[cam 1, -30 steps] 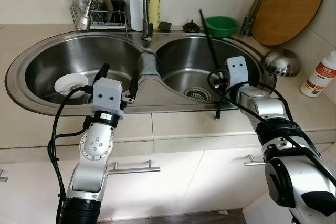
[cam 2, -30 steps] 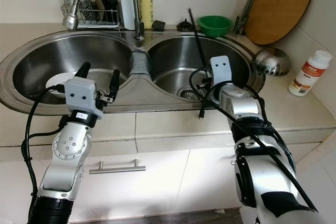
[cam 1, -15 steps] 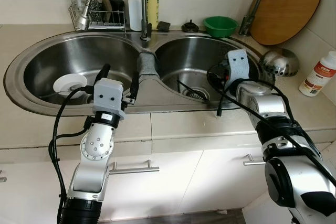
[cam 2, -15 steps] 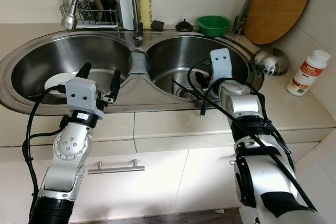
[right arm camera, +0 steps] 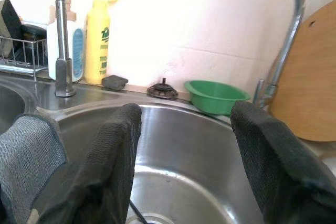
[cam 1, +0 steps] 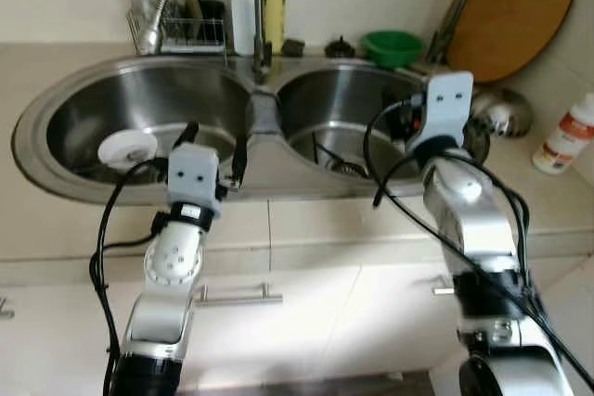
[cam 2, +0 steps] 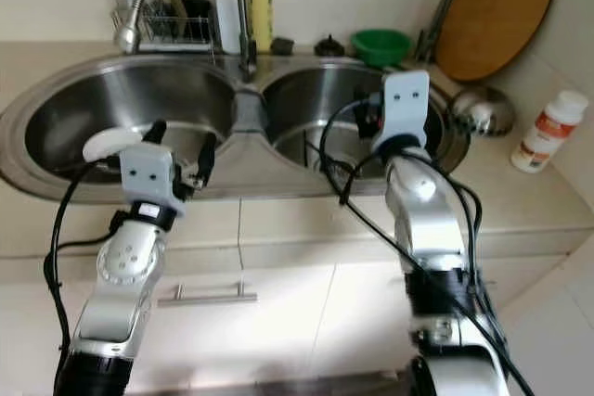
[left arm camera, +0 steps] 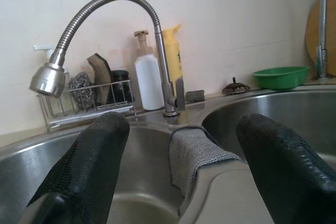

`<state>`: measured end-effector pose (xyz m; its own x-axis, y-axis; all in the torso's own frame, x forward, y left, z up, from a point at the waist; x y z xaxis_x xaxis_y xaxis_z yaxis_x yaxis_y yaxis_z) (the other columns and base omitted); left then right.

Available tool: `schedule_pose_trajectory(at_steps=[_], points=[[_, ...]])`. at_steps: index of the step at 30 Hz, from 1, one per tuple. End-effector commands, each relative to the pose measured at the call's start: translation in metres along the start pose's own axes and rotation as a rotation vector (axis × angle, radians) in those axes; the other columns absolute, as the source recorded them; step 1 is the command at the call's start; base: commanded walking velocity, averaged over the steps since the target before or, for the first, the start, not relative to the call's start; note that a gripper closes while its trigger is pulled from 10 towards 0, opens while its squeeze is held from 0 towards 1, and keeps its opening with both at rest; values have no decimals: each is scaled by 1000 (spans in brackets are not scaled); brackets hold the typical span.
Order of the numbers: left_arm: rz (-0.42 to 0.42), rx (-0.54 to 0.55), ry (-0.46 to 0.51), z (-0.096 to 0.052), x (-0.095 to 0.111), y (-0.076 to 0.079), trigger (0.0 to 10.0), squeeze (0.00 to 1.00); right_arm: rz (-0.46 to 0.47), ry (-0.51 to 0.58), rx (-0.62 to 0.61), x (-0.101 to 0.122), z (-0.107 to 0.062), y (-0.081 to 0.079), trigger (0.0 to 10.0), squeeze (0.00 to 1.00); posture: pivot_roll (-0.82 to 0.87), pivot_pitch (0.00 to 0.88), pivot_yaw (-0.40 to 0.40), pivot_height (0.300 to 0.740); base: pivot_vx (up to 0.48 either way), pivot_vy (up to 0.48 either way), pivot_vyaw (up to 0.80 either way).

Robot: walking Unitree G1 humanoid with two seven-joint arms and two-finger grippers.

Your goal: Kitchen organization

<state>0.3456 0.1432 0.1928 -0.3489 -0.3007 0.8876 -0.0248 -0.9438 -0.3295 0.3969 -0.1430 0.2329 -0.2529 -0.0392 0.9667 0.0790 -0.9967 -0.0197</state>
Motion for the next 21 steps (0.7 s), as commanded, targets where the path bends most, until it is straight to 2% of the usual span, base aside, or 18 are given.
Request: schedule_pose_trajectory(at_steps=[1, 4, 15, 17, 21], points=[[19, -8, 29, 2, 9, 1, 10000, 0, 15, -4, -17, -2, -7, 1, 10000, 0, -18, 0, -89, 740, 0, 0, 0], [-6, -10, 40, 2, 11, 1, 10000, 0, 14, -37, -38, -11, -14, 2, 10000, 0, -19, 0, -87, 740, 0, 0, 0], [7, -11, 63, 5, 15, 1, 10000, 0, 31, -46, -40, -16, -20, -7, 10000, 0, -17, 0, -86, 740, 0, 0, 0], [3, -15, 57, 5, 15, 1, 10000, 0, 34, -51, -40, -18, -21, -7, 10000, 0, -12, 0, -85, 740, -315, 315, 0], [-17, -11, 69, 5, 17, -1, 10000, 0, 41, -50, -39, -18, -21, -8, 10000, 0, -12, 0, -85, 740, 0, 480, 0]])
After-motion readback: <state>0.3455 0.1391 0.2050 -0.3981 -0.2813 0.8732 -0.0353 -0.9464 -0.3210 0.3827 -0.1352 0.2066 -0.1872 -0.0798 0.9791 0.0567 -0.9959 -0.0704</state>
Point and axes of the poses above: a point about 5 cm out from each wrist's last joint towards the gripper, its own z axis pointing out of the wrist towards the gripper, its own x axis along the axis of the wrist's last joint, y = z × x, the point moved 6 cm from there along z, pointing out of the wrist towards the gripper, and after that the axes turned 7 degrees about z, right-handed, at the moved point
